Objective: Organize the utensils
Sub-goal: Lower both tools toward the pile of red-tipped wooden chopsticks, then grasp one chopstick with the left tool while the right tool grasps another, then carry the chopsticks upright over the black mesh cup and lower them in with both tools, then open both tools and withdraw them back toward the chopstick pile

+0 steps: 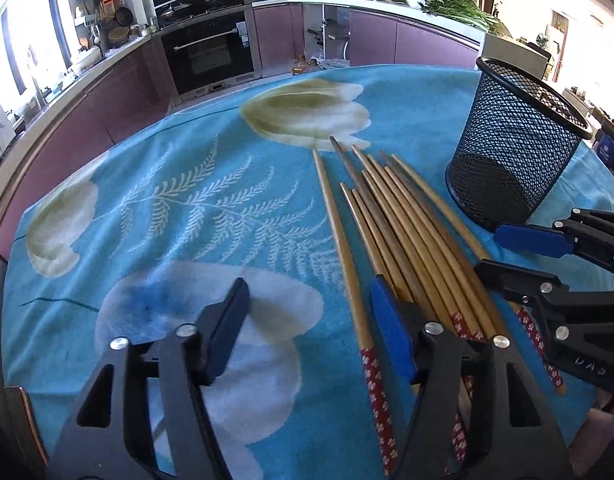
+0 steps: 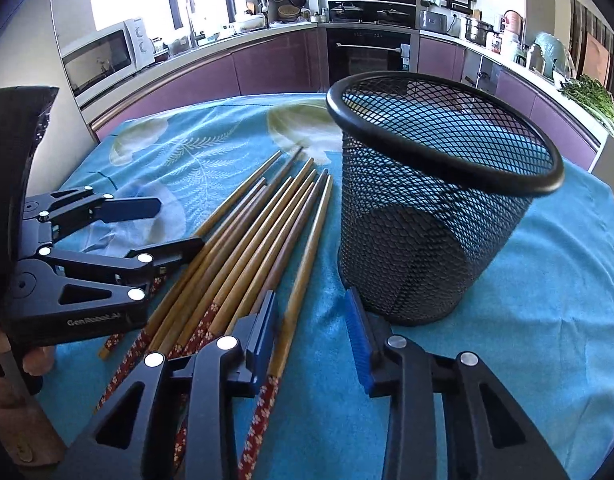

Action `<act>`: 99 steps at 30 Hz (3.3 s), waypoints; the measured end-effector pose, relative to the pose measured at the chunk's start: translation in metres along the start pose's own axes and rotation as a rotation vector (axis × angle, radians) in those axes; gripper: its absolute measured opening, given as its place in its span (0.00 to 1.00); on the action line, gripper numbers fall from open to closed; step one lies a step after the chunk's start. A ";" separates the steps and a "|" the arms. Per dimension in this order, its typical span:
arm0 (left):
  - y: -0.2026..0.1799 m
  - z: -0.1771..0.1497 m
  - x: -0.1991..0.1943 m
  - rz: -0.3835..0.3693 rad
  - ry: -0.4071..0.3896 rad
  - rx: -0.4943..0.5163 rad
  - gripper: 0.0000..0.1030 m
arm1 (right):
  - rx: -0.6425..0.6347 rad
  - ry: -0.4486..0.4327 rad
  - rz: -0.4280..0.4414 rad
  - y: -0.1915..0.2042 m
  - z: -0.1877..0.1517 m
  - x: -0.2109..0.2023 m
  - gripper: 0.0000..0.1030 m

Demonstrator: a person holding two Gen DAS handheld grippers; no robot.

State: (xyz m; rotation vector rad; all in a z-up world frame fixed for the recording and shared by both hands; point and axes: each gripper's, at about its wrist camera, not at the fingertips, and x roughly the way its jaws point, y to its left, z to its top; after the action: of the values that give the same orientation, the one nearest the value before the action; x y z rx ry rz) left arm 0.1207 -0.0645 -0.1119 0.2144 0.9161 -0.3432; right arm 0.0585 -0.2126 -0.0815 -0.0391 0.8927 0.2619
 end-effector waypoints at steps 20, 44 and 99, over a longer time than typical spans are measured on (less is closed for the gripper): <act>0.004 0.002 -0.026 -0.145 -0.040 -0.103 0.07 | 0.074 -0.065 0.153 -0.013 -0.002 -0.029 0.06; 0.003 0.059 -0.188 -0.371 -0.395 -0.081 0.07 | 0.037 -0.424 0.257 -0.041 0.043 -0.141 0.06; -0.001 -0.007 -0.079 -0.152 -0.118 -0.039 0.42 | -0.026 -0.120 0.284 -0.010 0.003 -0.059 0.36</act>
State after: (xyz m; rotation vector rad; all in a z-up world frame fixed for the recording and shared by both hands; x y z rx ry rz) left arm 0.0709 -0.0476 -0.0522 0.0875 0.8233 -0.4728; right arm 0.0279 -0.2337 -0.0353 0.0795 0.7747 0.5349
